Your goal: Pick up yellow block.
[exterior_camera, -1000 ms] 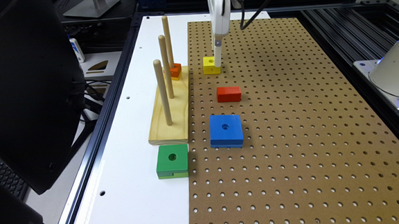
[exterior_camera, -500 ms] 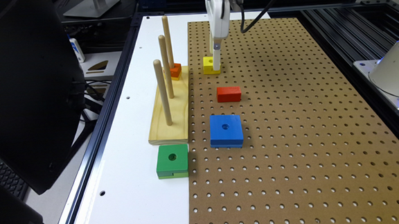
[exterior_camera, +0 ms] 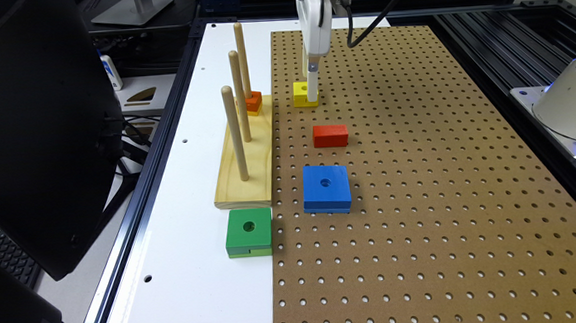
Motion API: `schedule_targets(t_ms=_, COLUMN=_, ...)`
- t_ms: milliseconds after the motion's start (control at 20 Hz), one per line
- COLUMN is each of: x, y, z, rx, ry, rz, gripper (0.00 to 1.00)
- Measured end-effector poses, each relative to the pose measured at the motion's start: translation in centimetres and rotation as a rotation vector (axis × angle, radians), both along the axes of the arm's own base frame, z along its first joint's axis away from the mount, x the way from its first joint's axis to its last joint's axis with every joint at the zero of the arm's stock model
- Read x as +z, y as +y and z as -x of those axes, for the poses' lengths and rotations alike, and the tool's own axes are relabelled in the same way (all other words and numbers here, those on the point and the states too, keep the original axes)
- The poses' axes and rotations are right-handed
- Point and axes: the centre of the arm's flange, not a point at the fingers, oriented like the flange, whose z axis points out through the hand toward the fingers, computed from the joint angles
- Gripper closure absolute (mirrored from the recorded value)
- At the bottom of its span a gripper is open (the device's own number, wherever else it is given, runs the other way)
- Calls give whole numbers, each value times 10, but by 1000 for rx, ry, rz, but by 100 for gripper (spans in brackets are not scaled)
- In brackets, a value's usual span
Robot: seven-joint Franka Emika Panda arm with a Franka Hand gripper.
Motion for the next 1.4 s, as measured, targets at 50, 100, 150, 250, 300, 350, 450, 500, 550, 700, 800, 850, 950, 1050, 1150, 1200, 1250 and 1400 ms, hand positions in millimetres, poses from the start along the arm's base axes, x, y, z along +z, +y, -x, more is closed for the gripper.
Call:
schedule_targets(t_ms=50, x=-4, y=0, z=0, rx=0, ry=0, rz=-1, gripper=0)
schedule_targets(t_ms=100, x=-10, y=0, z=0, rx=-1, ry=-1, rz=-2, gripper=0)
schedule_targets(t_ms=150, x=-16, y=0, z=1, rx=-1, ry=-3, rz=-2, gripper=0)
schedule_targets(t_ms=250, x=-22, y=1, z=1, rx=-2, ry=-7, rz=-3, gripper=0)
schedule_targets(t_ms=300, x=-23, y=0, z=1, rx=-2, ry=-8, rz=-3, gripper=0)
schedule_targets(t_ms=350, x=-23, y=0, z=0, rx=-3, ry=-9, rz=-3, gripper=0)
schedule_targets(t_ms=450, x=-22, y=0, z=-1, rx=-3, ry=-12, rz=-2, gripper=0)
schedule_targets(t_ms=500, x=-21, y=-1, z=-2, rx=-4, ry=-15, rz=-1, gripper=0)
schedule_targets(t_ms=550, x=-20, y=-2, z=-3, rx=-5, ry=-18, rz=0, gripper=0)
schedule_targets(t_ms=700, x=-18, y=-2, z=-5, rx=-5, ry=-22, rz=1, gripper=0)
schedule_targets(t_ms=800, x=-18, y=-2, z=-5, rx=-5, ry=-23, rz=1, gripper=0)
schedule_targets(t_ms=850, x=-18, y=-2, z=-5, rx=-5, ry=-23, rz=1, gripper=0)
schedule_targets(t_ms=950, x=-18, y=-2, z=-6, rx=-5, ry=-23, rz=1, gripper=0)
schedule_targets(t_ms=1050, x=-22, y=-2, z=-5, rx=-5, ry=-19, rz=-1, gripper=0)
schedule_targets(t_ms=1150, x=-31, y=-2, z=-7, rx=-6, ry=-18, rz=-3, gripper=0)
schedule_targets(t_ms=1200, x=-31, y=-3, z=-9, rx=-7, ry=-21, rz=-3, gripper=0)
schedule_targets(t_ms=1250, x=-31, y=-3, z=-10, rx=-7, ry=-22, rz=-3, gripper=0)
schedule_targets(t_ms=1400, x=-31, y=-3, z=-11, rx=-7, ry=-23, rz=-3, gripper=0)
